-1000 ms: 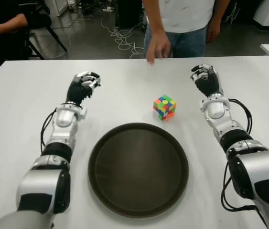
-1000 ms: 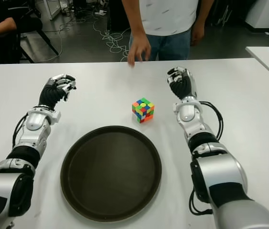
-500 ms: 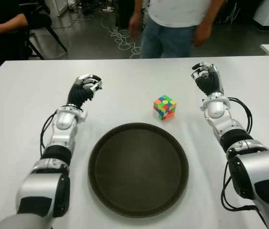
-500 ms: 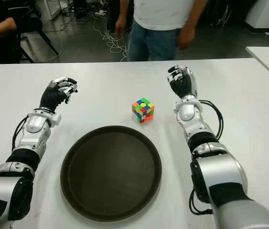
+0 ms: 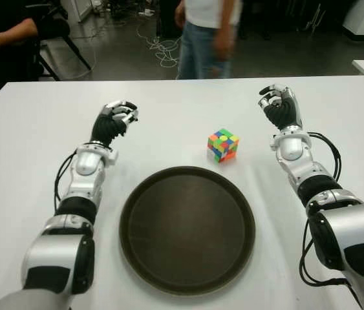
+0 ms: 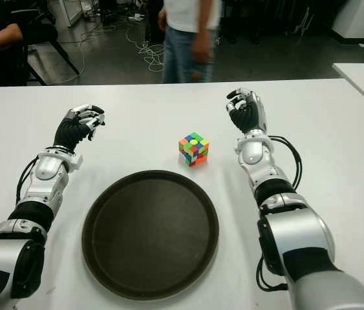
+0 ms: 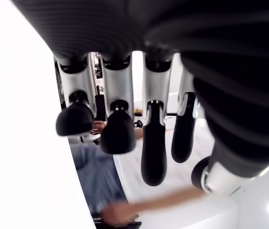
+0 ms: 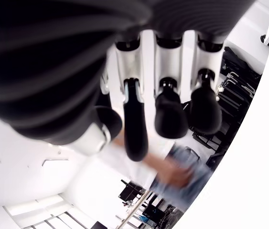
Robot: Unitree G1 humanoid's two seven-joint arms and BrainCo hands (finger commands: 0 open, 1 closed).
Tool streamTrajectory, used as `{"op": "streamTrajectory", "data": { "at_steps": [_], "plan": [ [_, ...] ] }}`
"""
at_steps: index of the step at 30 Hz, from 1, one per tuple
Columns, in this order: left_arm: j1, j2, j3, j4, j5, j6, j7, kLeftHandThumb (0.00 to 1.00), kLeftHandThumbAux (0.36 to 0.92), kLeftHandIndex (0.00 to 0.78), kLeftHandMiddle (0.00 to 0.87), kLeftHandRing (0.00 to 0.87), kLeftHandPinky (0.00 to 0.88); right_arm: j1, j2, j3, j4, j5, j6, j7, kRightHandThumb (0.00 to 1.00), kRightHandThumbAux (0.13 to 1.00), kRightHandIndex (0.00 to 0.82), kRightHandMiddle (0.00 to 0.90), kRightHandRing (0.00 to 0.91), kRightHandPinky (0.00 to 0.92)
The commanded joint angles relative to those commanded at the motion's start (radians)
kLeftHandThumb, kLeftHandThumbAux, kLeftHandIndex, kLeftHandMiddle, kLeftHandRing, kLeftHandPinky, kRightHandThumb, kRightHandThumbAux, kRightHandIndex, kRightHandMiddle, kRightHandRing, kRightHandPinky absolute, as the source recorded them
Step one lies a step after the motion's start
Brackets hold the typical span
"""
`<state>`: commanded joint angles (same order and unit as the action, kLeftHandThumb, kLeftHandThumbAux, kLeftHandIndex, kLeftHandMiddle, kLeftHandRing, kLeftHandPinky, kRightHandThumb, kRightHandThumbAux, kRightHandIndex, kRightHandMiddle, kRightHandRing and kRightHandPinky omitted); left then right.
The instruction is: Pick up the Rubik's Cube and put it in the plate
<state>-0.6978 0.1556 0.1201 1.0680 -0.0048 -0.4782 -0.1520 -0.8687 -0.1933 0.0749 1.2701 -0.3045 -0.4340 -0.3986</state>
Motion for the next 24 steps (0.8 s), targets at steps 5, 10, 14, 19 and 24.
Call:
{"op": "streamTrajectory", "data": {
  "at_steps": [5, 10, 14, 19, 24],
  "plan": [
    [0.001, 0.0, 0.001, -0.004, -0.002, 0.004, -0.003, 0.839, 0.665, 0.417, 0.584, 0.77, 0.79, 0.001, 0.0, -0.001, 0.0, 0.001, -0.003, 0.001, 0.702, 0.721, 0.431, 0.743, 0.745, 0.747],
    [0.002, 0.002, 0.001, -0.008, -0.003, 0.008, -0.006, 0.839, 0.665, 0.417, 0.582, 0.769, 0.786, 0.003, -0.002, 0.003, -0.001, -0.002, -0.011, 0.002, 0.701, 0.723, 0.43, 0.738, 0.744, 0.756],
    [0.002, 0.004, -0.002, -0.007, 0.0, 0.003, -0.008, 0.838, 0.666, 0.415, 0.581, 0.769, 0.786, 0.004, -0.002, 0.004, -0.002, -0.003, -0.014, 0.002, 0.701, 0.723, 0.43, 0.744, 0.75, 0.76],
    [0.004, 0.003, -0.001, -0.01, -0.003, 0.0, -0.015, 0.838, 0.667, 0.414, 0.581, 0.769, 0.786, 0.004, -0.002, 0.004, -0.002, -0.002, -0.014, 0.002, 0.702, 0.722, 0.43, 0.747, 0.751, 0.758],
    [0.004, 0.003, 0.0, -0.014, -0.004, 0.0, -0.017, 0.838, 0.667, 0.414, 0.579, 0.767, 0.784, 0.004, -0.001, 0.002, -0.003, 0.001, -0.011, 0.004, 0.702, 0.722, 0.43, 0.744, 0.746, 0.751]
  ]
}}
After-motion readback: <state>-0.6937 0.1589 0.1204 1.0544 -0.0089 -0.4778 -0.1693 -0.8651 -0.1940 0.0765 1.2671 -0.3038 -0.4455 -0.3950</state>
